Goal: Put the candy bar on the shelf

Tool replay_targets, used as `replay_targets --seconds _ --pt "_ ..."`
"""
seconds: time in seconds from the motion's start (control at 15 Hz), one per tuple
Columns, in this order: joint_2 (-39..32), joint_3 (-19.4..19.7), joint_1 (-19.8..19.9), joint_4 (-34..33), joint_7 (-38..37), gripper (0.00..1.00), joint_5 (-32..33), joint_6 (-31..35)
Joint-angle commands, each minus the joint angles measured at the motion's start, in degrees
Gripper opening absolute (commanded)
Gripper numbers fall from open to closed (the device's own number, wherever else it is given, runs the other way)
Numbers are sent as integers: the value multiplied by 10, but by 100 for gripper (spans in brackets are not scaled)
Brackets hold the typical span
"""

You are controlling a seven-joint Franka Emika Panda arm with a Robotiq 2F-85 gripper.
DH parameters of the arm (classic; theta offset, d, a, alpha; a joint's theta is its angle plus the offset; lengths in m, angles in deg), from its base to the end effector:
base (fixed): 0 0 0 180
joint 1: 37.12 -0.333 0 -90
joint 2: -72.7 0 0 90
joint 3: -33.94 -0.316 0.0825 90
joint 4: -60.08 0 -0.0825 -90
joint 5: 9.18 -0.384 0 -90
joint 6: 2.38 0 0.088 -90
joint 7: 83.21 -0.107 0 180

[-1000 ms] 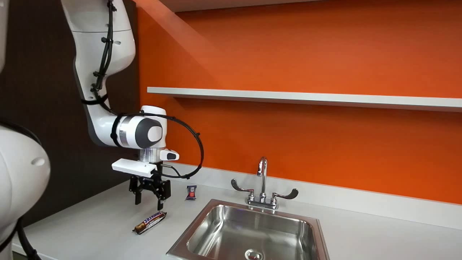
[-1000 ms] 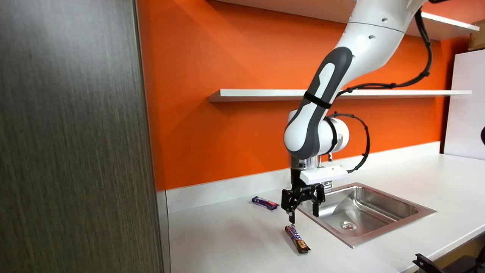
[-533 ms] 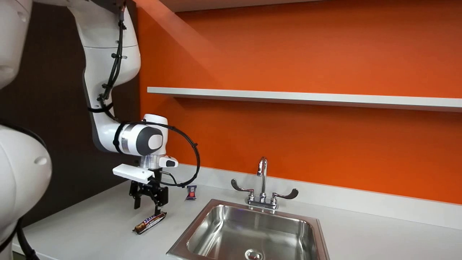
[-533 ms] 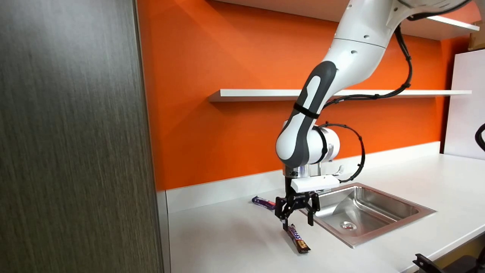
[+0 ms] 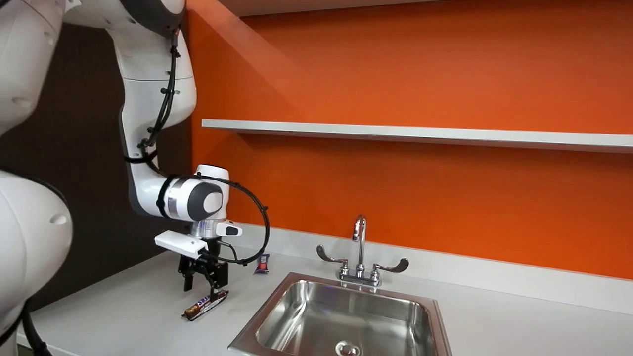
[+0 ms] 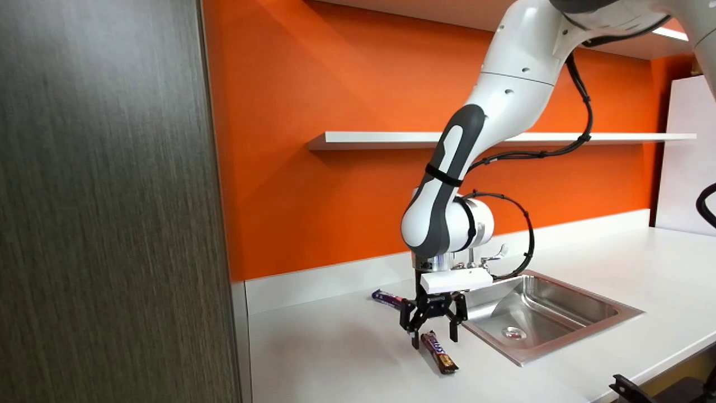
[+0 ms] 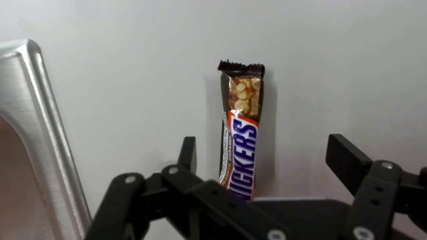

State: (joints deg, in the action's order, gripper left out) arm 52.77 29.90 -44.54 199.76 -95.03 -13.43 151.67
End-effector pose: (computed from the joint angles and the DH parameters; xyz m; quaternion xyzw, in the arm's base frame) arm 0.4643 0.0940 0.1561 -0.9977 0.0387 0.0528 0.0164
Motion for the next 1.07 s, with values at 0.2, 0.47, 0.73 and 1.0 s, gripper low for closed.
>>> replay_targets --seconds 0.2,0.47,0.73,1.0 --pt "-23 17 -17 -16 -43 100 8 19" --pt "-30 28 -23 -17 -55 100 10 27" --pt "-36 37 -30 -18 -63 100 11 33" --pt "-39 44 -35 -18 -69 100 11 38"
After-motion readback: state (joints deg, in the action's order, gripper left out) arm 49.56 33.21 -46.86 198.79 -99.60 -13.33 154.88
